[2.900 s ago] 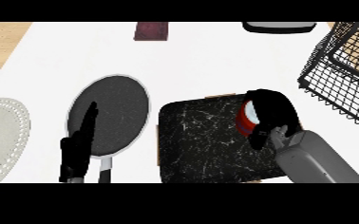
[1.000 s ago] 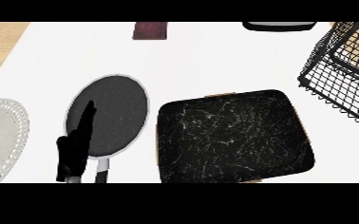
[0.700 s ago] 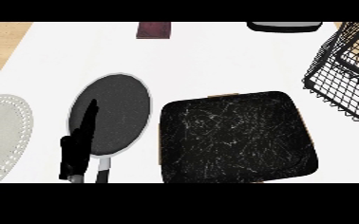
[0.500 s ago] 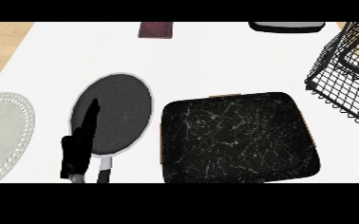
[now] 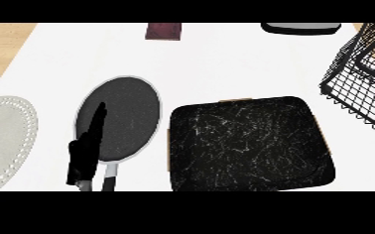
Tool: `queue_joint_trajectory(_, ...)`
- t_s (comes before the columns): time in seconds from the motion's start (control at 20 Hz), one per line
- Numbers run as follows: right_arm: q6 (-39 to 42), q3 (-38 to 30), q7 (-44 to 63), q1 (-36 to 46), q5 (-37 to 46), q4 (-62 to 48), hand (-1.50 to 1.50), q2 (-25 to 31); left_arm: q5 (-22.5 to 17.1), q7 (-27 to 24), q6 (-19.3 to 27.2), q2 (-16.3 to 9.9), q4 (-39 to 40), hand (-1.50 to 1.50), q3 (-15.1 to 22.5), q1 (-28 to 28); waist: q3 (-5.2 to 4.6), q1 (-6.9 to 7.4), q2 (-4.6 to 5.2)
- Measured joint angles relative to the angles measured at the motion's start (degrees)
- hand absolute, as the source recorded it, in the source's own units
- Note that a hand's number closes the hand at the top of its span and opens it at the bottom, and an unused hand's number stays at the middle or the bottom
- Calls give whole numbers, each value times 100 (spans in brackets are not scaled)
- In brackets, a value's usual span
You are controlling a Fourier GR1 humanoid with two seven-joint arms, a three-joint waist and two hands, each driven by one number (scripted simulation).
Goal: Pick the can from the tray and place it in the tiered basket
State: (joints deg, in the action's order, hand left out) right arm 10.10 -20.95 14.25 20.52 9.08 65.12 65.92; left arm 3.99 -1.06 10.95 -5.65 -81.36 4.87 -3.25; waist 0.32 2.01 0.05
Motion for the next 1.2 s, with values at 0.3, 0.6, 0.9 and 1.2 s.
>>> queue_joint_trajectory(0.3, -381, 597, -94, 789, 612, -821, 150, -481, 41, 167, 27, 15, -27, 0, -28, 41, 0, -11, 0)
queue_joint_trajectory(0.6, -528, 519, -312, 1407, 527, -1768, -150, -1062, 19, 203, -30, 0, -23, 0, -69, 70, 2, -34, -1)
queue_joint_trajectory(0.9, -540, 34, -592, 1863, -7, -2546, -150, -1524, 58, 257, 17, 23, -68, 0, -85, 44, 1, -50, 5)
queue_joint_trajectory(1.2, -661, -596, -831, 2103, -590, -2742, -150, -1592, 37, 184, -27, 5, -134, 0, -121, -80, -2, -118, -15)
